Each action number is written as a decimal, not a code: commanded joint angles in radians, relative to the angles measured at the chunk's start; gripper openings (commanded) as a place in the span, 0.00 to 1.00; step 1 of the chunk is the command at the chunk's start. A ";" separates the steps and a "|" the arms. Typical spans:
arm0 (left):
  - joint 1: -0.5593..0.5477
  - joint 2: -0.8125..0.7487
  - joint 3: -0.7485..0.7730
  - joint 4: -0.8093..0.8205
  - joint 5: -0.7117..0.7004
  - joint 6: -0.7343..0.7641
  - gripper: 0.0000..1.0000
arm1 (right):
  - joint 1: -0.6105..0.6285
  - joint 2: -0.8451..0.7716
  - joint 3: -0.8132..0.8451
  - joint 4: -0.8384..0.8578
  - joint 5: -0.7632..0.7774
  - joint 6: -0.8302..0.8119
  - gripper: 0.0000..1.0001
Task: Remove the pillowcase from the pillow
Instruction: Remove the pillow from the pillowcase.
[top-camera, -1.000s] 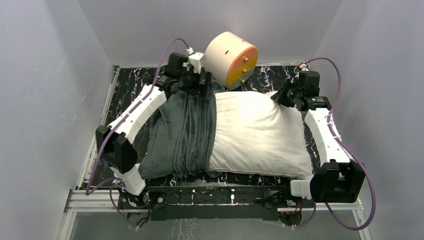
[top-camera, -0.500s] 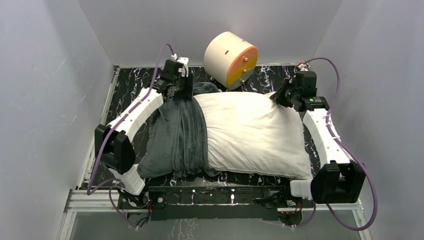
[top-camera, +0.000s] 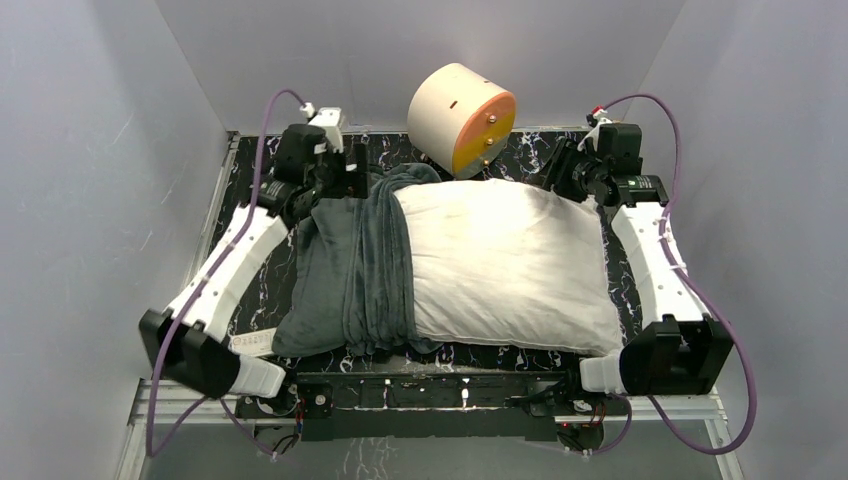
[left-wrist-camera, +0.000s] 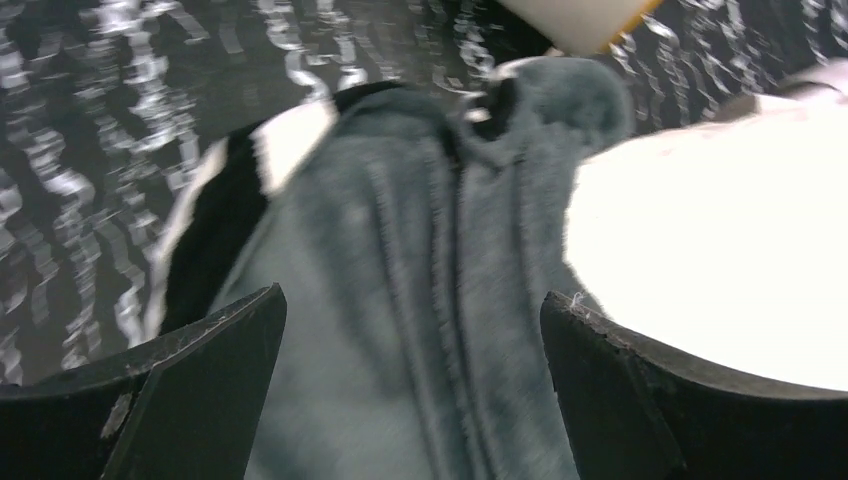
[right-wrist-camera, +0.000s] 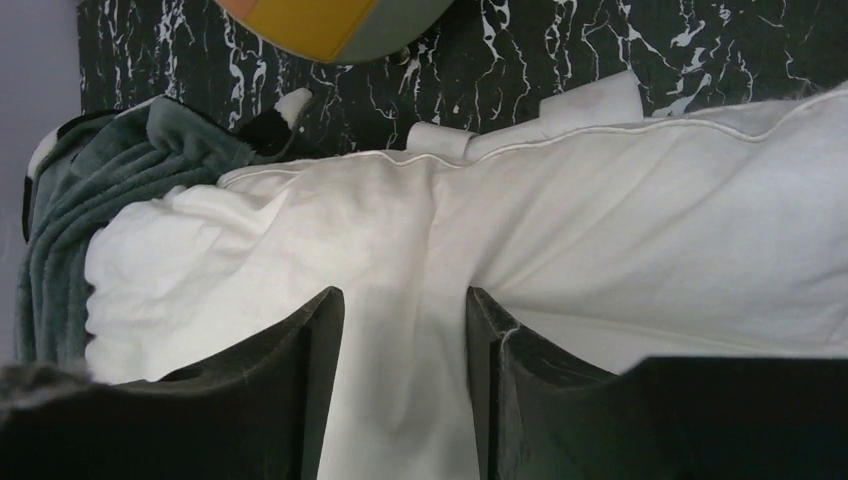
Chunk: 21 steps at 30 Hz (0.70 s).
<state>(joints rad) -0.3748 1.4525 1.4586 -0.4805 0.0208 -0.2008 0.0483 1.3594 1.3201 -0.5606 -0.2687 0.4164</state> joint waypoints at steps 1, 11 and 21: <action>0.010 -0.159 -0.141 -0.055 -0.339 -0.047 0.98 | 0.086 -0.099 0.096 0.004 -0.046 -0.032 0.59; 0.011 -0.357 -0.459 -0.044 -0.219 -0.233 0.98 | 0.543 -0.081 0.094 -0.070 0.153 -0.102 0.69; 0.011 -0.225 -0.459 0.026 0.155 -0.186 0.72 | 0.786 0.089 -0.085 -0.177 0.690 -0.008 0.46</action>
<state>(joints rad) -0.3542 1.1641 0.9936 -0.4736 -0.0696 -0.4210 0.8471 1.3975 1.2964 -0.6476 0.1314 0.3500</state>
